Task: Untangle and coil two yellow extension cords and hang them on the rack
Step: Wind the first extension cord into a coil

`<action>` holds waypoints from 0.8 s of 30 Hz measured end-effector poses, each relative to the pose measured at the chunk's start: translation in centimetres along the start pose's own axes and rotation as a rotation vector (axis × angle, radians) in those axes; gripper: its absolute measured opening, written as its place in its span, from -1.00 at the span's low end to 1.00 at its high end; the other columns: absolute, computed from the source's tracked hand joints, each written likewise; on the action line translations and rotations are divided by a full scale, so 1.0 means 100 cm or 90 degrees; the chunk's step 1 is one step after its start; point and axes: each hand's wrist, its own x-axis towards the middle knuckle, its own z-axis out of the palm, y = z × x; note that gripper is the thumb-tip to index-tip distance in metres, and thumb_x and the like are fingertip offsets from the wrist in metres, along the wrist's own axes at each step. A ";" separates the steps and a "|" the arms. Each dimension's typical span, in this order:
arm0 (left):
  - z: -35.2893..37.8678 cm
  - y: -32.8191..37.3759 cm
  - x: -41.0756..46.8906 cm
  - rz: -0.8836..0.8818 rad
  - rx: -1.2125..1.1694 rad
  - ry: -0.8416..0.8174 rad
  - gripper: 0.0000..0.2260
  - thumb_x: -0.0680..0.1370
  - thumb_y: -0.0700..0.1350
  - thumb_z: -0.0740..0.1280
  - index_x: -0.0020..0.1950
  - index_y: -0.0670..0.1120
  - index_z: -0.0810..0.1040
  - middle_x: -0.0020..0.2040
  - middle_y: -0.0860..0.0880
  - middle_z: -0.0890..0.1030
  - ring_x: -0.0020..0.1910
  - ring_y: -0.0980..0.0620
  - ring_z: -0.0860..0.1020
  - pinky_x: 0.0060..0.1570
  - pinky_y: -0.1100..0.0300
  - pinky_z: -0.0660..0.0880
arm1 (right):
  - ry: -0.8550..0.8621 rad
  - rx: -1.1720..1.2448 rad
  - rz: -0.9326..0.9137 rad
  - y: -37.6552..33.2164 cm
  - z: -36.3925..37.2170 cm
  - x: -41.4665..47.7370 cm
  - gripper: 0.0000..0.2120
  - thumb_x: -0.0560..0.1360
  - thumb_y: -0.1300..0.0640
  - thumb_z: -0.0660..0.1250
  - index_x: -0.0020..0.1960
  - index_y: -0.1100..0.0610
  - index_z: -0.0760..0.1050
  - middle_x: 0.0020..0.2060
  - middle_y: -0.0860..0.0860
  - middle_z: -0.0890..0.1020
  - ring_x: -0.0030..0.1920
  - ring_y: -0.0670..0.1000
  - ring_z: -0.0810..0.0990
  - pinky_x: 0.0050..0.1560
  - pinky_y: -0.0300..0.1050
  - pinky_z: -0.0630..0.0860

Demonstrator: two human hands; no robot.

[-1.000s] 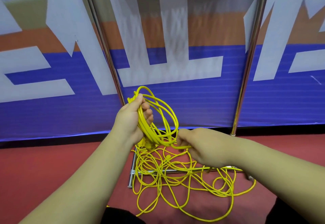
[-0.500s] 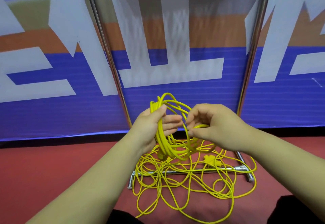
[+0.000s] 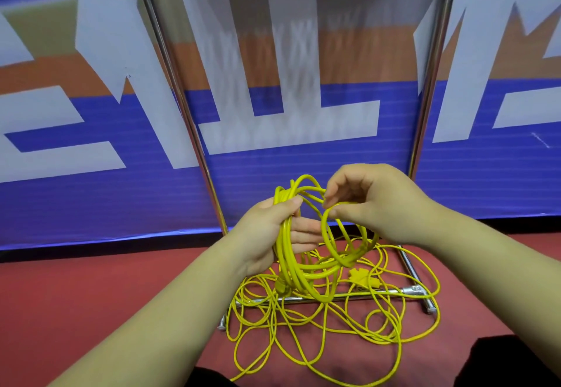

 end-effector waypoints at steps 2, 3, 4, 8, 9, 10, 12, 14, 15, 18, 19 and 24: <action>0.001 0.000 0.000 -0.004 -0.010 -0.005 -0.84 0.67 -0.05 0.22 -0.04 -0.11 0.38 0.00 -0.40 0.66 0.03 -0.36 0.66 0.05 -0.13 0.62 | 0.035 -0.014 0.010 0.003 0.001 0.001 -0.74 0.36 0.35 0.57 -0.11 0.07 0.59 -0.23 -0.03 0.71 -0.19 -0.06 0.70 -0.12 -0.21 0.62; 0.002 0.000 0.000 -0.005 -0.018 -0.009 -0.85 0.66 -0.06 0.22 -0.04 -0.12 0.38 0.01 -0.41 0.65 0.03 -0.36 0.66 0.06 -0.13 0.62 | 0.050 -0.028 0.012 0.005 0.002 0.002 -0.74 0.35 0.32 0.58 -0.12 0.06 0.59 -0.24 -0.03 0.71 -0.21 -0.06 0.69 -0.14 -0.22 0.61; 0.003 0.000 -0.001 -0.005 -0.025 -0.016 -0.85 0.66 -0.07 0.22 -0.04 -0.12 0.37 0.02 -0.41 0.65 0.04 -0.36 0.66 0.07 -0.13 0.62 | 0.059 -0.041 0.011 0.006 0.002 0.002 -0.74 0.34 0.30 0.60 -0.12 0.05 0.59 -0.25 -0.03 0.70 -0.22 -0.08 0.68 -0.17 -0.25 0.59; 0.007 -0.002 -0.002 -0.007 -0.025 -0.045 -0.87 0.67 -0.10 0.21 -0.03 -0.11 0.38 -0.04 -0.36 0.67 -0.04 -0.31 0.69 -0.01 -0.07 0.65 | 0.063 -0.095 0.003 0.010 0.000 0.003 -0.73 0.31 0.16 0.64 -0.14 0.03 0.57 -0.27 -0.07 0.66 -0.25 -0.13 0.61 -0.23 -0.37 0.48; 0.008 -0.001 -0.002 -0.005 -0.018 -0.044 -0.89 0.67 -0.10 0.21 -0.02 -0.11 0.39 -0.10 -0.31 0.68 -0.11 -0.28 0.70 -0.07 -0.04 0.66 | 0.054 -0.093 0.008 0.012 -0.001 0.003 -0.72 0.30 0.14 0.64 -0.15 0.04 0.56 -0.29 -0.07 0.65 -0.28 -0.12 0.60 -0.25 -0.35 0.49; 0.009 0.001 -0.002 -0.001 -0.009 -0.038 -0.89 0.67 -0.11 0.22 -0.02 -0.11 0.40 -0.16 -0.28 0.68 -0.17 -0.25 0.70 -0.13 -0.01 0.66 | 0.039 -0.074 0.019 0.014 -0.002 0.003 -0.71 0.30 0.13 0.64 -0.15 0.05 0.54 -0.29 -0.05 0.65 -0.30 -0.09 0.59 -0.26 -0.28 0.52; 0.008 0.006 -0.001 0.016 0.003 -0.019 -0.88 0.66 -0.10 0.24 -0.02 -0.13 0.42 -0.25 -0.22 0.64 -0.29 -0.20 0.67 -0.18 0.00 0.66 | 0.005 0.014 0.051 0.017 -0.005 0.004 -0.70 0.32 0.17 0.63 -0.13 0.10 0.51 -0.28 0.03 0.67 -0.31 -0.02 0.60 -0.25 -0.15 0.56; 0.002 0.014 0.000 0.046 -0.013 -0.012 -0.85 0.65 -0.09 0.25 -0.07 -0.13 0.42 -0.31 -0.18 0.56 -0.38 -0.13 0.59 -0.18 -0.03 0.64 | -0.018 0.109 0.078 0.019 -0.011 0.004 -0.72 0.37 0.29 0.57 -0.10 0.15 0.48 -0.28 0.06 0.66 -0.29 0.01 0.62 -0.24 -0.15 0.58; -0.001 0.018 0.000 0.065 -0.030 -0.011 -0.83 0.64 -0.09 0.25 -0.10 -0.13 0.41 -0.33 -0.16 0.51 -0.40 -0.11 0.54 -0.19 -0.03 0.62 | -0.028 0.148 0.085 0.020 -0.013 0.004 -0.73 0.39 0.35 0.54 -0.09 0.17 0.47 -0.26 0.07 0.65 -0.27 0.03 0.63 -0.21 -0.15 0.58; -0.012 0.029 -0.003 0.108 -0.065 -0.006 -0.82 0.63 -0.07 0.24 -0.12 -0.12 0.41 -0.37 -0.13 0.43 -0.44 -0.07 0.47 -0.28 0.04 0.57 | -0.082 0.221 0.099 0.022 -0.014 0.001 -0.75 0.45 0.45 0.44 -0.05 0.19 0.45 -0.22 0.11 0.63 -0.18 0.10 0.66 -0.11 -0.12 0.61; -0.015 0.030 -0.004 0.117 -0.068 -0.002 -0.82 0.63 -0.07 0.24 -0.12 -0.12 0.40 -0.38 -0.13 0.42 -0.45 -0.07 0.46 -0.31 0.06 0.56 | -0.107 0.231 0.109 0.022 -0.012 0.000 -0.75 0.46 0.46 0.41 -0.04 0.19 0.44 -0.20 0.11 0.64 -0.16 0.09 0.67 -0.10 -0.15 0.60; -0.024 0.033 -0.005 0.147 -0.081 0.023 -0.80 0.65 -0.07 0.21 -0.14 -0.11 0.39 -0.43 -0.10 0.37 -0.49 -0.03 0.40 -0.37 0.10 0.52 | -0.170 0.210 0.097 0.024 -0.004 -0.001 -0.75 0.50 0.48 0.36 -0.04 0.18 0.41 -0.15 0.08 0.67 -0.09 0.00 0.67 -0.07 -0.24 0.55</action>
